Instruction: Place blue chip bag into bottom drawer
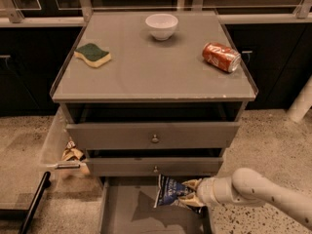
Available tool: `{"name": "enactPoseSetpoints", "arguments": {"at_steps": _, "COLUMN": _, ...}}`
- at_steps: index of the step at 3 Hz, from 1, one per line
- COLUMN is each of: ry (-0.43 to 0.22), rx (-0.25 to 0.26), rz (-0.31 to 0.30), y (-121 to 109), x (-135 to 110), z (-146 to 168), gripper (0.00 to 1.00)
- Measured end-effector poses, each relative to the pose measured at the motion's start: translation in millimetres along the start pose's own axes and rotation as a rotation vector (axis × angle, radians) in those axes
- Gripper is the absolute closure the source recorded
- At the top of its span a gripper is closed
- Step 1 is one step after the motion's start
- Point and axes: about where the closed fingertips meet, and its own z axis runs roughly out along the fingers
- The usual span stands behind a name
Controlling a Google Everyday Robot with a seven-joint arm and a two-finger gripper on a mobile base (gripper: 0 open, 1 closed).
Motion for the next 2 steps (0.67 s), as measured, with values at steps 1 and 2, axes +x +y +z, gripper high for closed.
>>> {"name": "enactPoseSetpoints", "arguments": {"at_steps": 1, "ry": -0.032, "rx": 0.047, "rz": 0.015, "y": -17.7, "x": 57.4, "z": 43.6, "gripper": 1.00}}
{"name": "enactPoseSetpoints", "arguments": {"at_steps": 2, "ry": -0.035, "rx": 0.048, "rz": 0.019, "y": -18.7, "x": 59.3, "z": 45.8, "gripper": 1.00}}
